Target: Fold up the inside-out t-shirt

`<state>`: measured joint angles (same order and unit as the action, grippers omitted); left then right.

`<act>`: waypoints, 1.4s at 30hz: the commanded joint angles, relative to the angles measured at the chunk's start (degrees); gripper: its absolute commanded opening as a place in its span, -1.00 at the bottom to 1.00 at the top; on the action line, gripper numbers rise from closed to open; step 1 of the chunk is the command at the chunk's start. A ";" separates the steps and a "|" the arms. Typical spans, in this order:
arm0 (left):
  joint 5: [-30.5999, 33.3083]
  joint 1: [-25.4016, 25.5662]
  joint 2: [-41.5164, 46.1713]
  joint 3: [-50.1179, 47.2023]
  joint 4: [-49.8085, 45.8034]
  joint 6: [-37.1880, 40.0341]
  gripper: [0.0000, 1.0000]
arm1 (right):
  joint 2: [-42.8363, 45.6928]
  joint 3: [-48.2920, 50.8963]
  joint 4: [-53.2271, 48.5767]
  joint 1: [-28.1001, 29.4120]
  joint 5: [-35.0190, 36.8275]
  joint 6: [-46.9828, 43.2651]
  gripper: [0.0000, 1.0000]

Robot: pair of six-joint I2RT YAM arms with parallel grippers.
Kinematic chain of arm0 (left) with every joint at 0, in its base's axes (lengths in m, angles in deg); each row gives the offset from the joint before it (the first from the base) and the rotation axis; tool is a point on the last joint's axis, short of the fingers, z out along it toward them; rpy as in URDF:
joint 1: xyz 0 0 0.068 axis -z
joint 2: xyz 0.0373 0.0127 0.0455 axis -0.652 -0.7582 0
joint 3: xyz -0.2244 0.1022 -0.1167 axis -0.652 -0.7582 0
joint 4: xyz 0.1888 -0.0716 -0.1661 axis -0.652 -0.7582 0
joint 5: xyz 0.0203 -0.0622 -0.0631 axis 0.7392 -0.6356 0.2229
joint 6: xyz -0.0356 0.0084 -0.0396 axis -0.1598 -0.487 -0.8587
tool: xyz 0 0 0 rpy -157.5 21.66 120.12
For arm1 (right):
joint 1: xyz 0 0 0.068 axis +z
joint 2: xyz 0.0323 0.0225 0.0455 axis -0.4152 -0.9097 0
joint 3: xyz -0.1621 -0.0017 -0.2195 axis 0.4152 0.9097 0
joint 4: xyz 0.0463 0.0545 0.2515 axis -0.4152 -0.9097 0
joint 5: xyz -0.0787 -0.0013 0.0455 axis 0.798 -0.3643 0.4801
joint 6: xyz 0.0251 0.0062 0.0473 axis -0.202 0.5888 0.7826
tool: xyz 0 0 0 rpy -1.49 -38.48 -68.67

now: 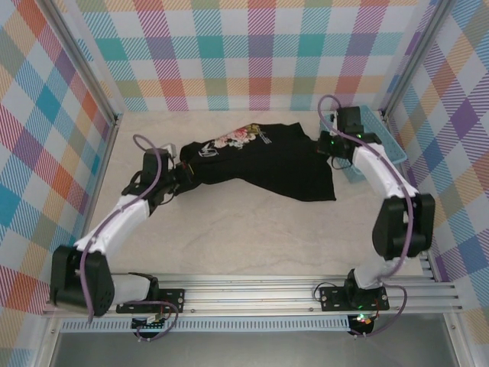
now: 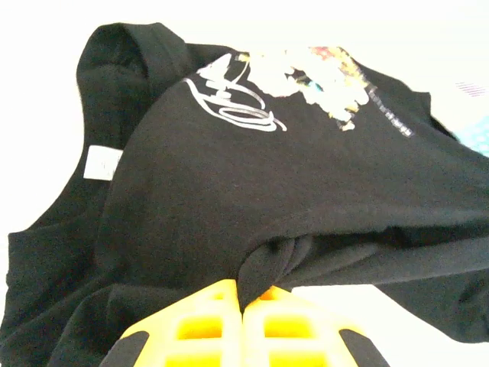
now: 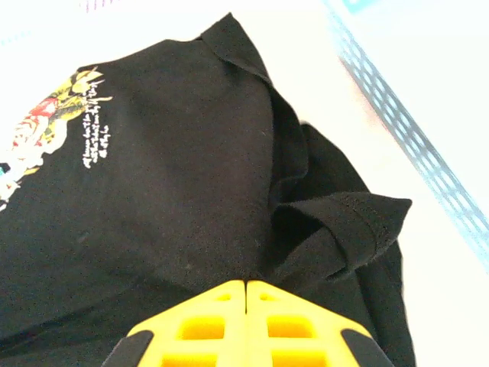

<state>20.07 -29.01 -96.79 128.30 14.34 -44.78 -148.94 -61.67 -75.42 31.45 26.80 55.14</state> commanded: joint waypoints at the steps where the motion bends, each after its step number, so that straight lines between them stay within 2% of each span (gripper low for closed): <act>1: -5.81 0.07 5.88 -4.26 -3.74 -1.45 -1.00 | 8.34 5.55 -0.60 -0.98 1.59 -0.10 -1.00; 3: -10.67 2.00 7.82 -7.10 -4.69 -1.10 -1.00 | 13.10 9.48 -1.85 -1.07 1.23 0.90 -1.00; 7: -17.72 9.91 7.33 -11.21 -3.79 -0.93 -0.94 | 20.67 16.96 -5.00 -1.03 3.36 2.50 -1.00; 8: -19.28 11.62 5.95 -11.30 -3.81 -0.35 -0.83 | 22.08 18.57 -5.62 -1.03 4.47 2.64 -0.98; 11: -22.00 13.42 1.28 -9.03 -5.84 2.50 -0.40 | 25.44 22.39 -5.64 -0.77 7.14 2.83 -0.67; 12: -21.17 13.39 0.43 -8.18 -6.35 3.33 -0.30 | 26.45 23.40 -4.69 -0.18 7.70 2.54 -0.55; 15: -16.34 13.41 0.22 -6.78 -5.94 4.19 -0.14 | 27.50 24.43 -2.18 4.76 7.60 0.57 -0.30; 18: -9.09 13.39 -0.32 -6.28 -4.98 3.50 -0.04 | 24.78 24.52 2.35 12.15 2.30 -1.57 -0.14; 21: -4.37 13.38 -3.42 -4.75 -5.77 4.32 0.01 | 18.34 23.55 7.65 20.03 -3.45 -1.05 -0.07; 25: -7.16 13.69 -6.50 -3.89 -4.79 6.57 0.14 | 8.56 21.99 14.90 27.85 -10.66 -0.02 0.00; 28: -9.20 15.95 -9.38 -2.96 -4.99 9.84 0.26 | 4.73 21.88 18.10 29.16 -14.08 1.30 0.04; 31: -4.13 19.94 -13.44 0.16 -7.58 14.68 0.34 | 4.04 21.56 17.51 29.07 -12.73 0.27 0.06; 34: 3.50 22.64 -17.04 2.35 -9.77 15.78 0.34 | 4.33 21.35 15.56 29.03 -11.36 -0.42 0.06; 38: 7.14 24.15 -19.44 3.90 -10.10 16.68 0.19 | 5.55 22.42 14.06 28.45 -9.20 -0.86 0.06; 42: 6.92 24.26 -20.10 4.54 -9.65 16.85 -0.29 | 6.66 23.53 13.96 27.54 -8.47 -0.99 0.06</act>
<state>24.73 -5.21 -116.42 131.01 5.84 -29.66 -144.85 -38.70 -61.34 59.60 17.49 55.12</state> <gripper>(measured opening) 0.397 0.530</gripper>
